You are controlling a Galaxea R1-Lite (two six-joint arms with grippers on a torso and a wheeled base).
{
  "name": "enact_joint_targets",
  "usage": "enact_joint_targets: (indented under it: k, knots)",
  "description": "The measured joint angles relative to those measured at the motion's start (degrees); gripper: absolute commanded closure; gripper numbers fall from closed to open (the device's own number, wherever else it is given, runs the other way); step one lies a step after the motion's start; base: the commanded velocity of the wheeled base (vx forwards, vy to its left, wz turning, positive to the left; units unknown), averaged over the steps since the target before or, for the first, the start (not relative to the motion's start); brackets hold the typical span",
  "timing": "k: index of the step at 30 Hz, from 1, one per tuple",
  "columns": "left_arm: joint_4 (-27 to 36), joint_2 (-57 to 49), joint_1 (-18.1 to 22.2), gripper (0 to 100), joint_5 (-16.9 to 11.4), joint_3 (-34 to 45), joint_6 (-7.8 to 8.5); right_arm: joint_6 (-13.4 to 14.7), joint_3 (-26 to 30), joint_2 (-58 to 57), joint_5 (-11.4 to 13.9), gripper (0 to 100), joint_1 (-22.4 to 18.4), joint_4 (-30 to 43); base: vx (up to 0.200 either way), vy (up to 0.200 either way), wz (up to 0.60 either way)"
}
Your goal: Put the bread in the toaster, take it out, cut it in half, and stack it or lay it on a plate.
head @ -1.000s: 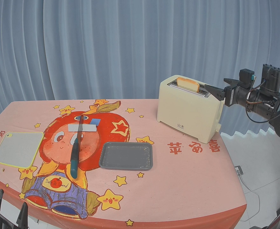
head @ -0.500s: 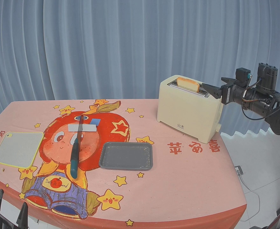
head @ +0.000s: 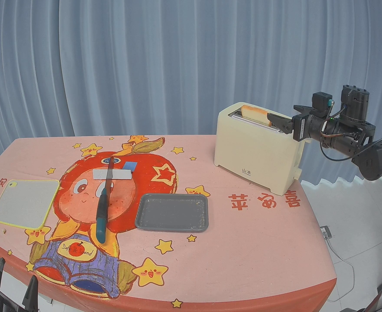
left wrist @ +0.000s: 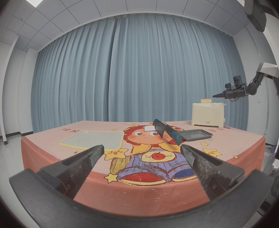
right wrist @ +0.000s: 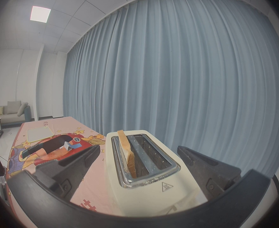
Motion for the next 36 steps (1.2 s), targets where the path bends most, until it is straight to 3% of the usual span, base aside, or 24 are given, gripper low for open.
enact_joint_targets:
  k: [13,25,36]
  knots:
    - [0.00,0.00,0.00,0,-0.01,0.00,0.02,-0.04,-5.55,5.13,-0.16,0,1.16,0.39,0.000,0.000,0.00]
    - [0.00,0.00,0.00,0,0.00,0.00,0.02,-0.12,-10.65,7.03,-0.95,0,1.85,5.45,0.000,0.000,0.00]
    - [0.00,0.00,0.00,0,-0.01,0.00,0.00,-1.07,-11.61,8.55,-1.52,0,1.41,5.42,0.000,0.000,0.00]
